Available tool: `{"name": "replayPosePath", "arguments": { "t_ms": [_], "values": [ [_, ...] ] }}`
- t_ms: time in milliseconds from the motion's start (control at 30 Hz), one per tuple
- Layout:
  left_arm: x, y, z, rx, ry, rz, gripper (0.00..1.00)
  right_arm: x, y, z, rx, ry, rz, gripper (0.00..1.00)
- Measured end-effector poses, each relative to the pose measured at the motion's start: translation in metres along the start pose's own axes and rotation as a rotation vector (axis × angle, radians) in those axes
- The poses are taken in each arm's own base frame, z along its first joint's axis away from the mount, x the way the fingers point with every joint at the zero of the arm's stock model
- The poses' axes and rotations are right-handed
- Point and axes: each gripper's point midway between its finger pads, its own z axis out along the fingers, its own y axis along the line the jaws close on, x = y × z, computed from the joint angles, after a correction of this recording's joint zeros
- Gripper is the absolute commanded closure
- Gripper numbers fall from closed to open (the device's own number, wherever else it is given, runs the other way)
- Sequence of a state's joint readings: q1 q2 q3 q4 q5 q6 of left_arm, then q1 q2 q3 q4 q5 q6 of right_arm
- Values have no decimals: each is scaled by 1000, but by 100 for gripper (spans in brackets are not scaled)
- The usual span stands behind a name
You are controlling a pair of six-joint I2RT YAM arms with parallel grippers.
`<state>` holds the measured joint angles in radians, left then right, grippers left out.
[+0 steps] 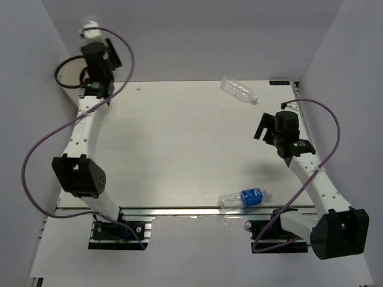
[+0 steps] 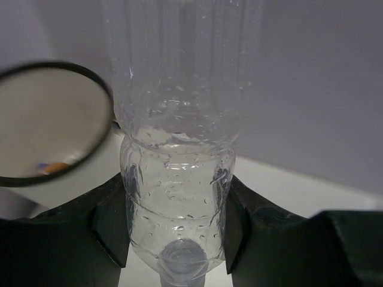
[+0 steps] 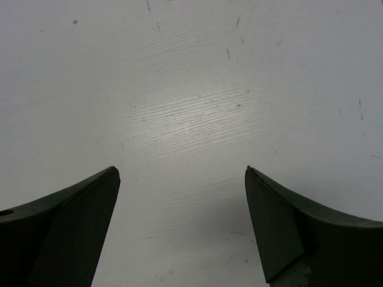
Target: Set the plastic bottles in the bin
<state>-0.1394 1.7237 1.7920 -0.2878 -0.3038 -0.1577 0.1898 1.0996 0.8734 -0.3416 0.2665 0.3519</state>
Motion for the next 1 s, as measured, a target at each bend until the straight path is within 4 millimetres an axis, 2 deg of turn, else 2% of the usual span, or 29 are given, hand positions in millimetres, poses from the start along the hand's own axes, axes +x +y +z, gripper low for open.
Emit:
{"name": "replayPosePath", "arguments": {
  "t_ms": [67, 100, 167, 200, 233, 267, 333, 367, 400, 467, 500, 600, 667, 833, 1000],
  "values": [
    [-46, 53, -6, -122, -121, -45, 57, 1, 0, 0, -3, 3, -10, 11],
    [-66, 72, -9, -166, -173, -60, 57, 0, 0, 0, -4, 1, -14, 11],
    [-93, 99, -6, -233, -240, -79, 56, -2, 1, 0, -7, -6, -19, 11],
    [-105, 113, -1, -267, -271, -89, 52, -3, 1, 0, -9, -11, -19, 11],
    [-111, 125, 7, -292, -286, -97, 45, -4, 2, 1, -13, -16, -19, 11],
    [-116, 136, 17, -318, -302, -105, 44, -6, 3, 1, -16, -22, -19, 11],
    [-111, 158, 38, -365, -302, -118, 39, -8, 4, 1, -21, -28, -21, 11],
    [-103, 169, 49, -393, -289, -123, 31, -8, 4, 1, -23, -28, -23, 11],
    [-92, 180, 61, -422, -269, -130, 26, -8, 6, 1, -32, -23, -26, 11],
    [-68, 198, 80, -465, -220, -142, 26, -9, 13, 1, -65, -6, -47, 11],
    [-54, 207, 89, -485, -192, -148, 21, -9, 16, 0, -84, 2, -57, 11],
    [-22, 221, 99, -527, -113, -149, 2, -5, 26, -5, -143, 41, -74, 11],
    [-15, 222, 99, -535, -95, -157, 2, 4, 31, -12, -176, 100, -71, 11],
    [-33, 216, 82, -523, -126, -180, 2, 29, 32, -36, -174, 273, 0, 11],
    [-61, 206, 57, -484, -161, -206, 2, 84, 21, -72, -105, 558, 101, 11]
  ]
}}
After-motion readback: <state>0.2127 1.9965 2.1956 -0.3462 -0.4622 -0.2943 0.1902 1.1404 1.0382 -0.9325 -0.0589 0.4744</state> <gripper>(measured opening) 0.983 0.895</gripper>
